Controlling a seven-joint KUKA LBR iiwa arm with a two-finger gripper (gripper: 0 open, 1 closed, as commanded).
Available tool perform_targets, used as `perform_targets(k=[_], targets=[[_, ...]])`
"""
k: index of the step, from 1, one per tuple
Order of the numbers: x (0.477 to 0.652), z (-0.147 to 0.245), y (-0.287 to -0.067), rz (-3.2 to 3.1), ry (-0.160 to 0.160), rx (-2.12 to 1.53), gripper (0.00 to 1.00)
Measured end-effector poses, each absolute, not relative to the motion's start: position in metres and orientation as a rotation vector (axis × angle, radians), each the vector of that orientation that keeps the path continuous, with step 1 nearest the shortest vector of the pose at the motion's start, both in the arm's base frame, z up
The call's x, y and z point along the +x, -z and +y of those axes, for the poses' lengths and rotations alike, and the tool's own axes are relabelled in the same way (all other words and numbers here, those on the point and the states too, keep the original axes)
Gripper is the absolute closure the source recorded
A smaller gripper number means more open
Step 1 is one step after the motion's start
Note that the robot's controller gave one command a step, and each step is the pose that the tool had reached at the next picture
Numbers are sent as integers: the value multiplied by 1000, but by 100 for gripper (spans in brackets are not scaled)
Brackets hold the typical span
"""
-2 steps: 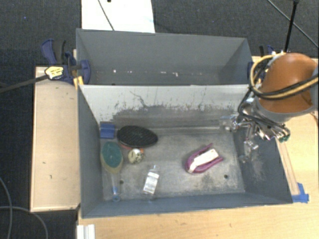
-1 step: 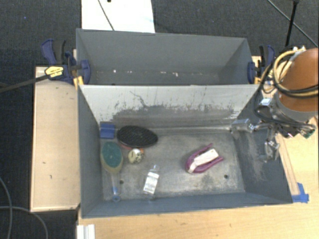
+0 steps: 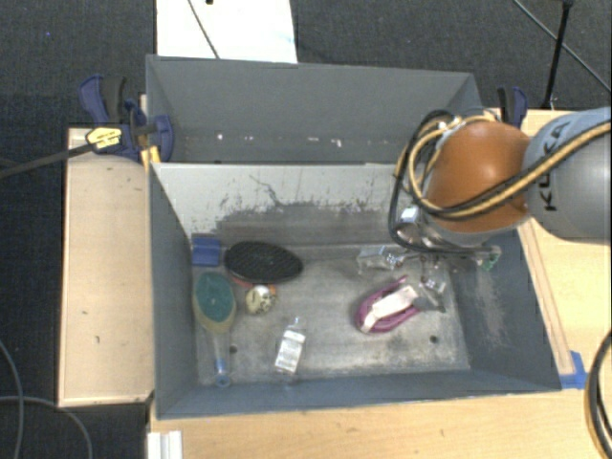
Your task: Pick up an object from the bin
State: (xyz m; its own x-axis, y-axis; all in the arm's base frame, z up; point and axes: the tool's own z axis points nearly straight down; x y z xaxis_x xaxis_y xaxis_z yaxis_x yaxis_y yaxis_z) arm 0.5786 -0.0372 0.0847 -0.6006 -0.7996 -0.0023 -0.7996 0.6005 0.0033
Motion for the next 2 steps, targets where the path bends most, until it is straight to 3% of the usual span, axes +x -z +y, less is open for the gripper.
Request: perform_targets(k=[1, 2], targets=[[543, -35, -73, 2965, 1, -1035, 0], [544, -35, -75, 2961, 4, -1038, 100]])
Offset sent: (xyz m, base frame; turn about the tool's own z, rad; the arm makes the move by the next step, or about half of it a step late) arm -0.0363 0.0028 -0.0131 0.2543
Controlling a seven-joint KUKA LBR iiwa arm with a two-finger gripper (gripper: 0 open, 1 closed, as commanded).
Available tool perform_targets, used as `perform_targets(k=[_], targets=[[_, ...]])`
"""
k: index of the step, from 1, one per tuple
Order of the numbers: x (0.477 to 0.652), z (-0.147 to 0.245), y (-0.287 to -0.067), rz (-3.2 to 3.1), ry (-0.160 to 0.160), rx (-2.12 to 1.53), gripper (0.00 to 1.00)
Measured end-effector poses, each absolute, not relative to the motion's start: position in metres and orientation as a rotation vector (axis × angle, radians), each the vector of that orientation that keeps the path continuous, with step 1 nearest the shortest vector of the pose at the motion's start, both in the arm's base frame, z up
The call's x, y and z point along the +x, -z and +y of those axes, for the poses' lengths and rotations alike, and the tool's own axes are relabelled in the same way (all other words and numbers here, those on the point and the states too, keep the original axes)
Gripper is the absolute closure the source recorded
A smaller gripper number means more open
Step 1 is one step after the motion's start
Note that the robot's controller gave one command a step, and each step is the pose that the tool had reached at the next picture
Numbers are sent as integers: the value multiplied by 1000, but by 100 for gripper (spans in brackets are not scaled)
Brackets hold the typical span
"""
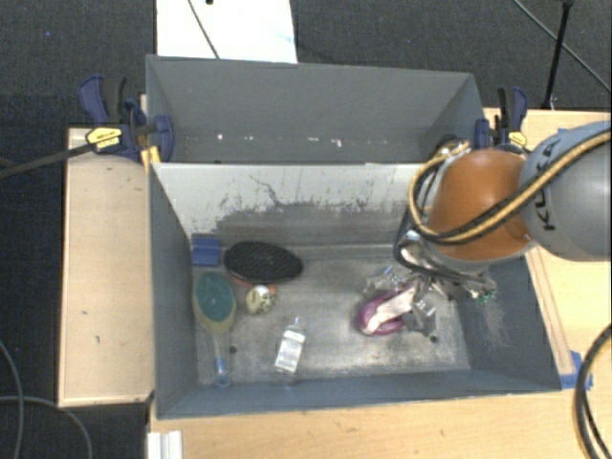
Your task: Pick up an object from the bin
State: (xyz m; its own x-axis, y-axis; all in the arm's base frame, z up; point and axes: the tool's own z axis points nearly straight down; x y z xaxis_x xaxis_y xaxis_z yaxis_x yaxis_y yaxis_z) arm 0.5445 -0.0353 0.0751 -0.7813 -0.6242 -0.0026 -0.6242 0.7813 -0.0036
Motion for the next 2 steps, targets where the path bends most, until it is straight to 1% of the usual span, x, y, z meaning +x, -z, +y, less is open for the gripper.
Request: perform_targets(k=[1, 2], targets=[[532, -22, -115, 3015, 0, -861, 100], [506, -6, -249, 3010, 3, -867, 100]])
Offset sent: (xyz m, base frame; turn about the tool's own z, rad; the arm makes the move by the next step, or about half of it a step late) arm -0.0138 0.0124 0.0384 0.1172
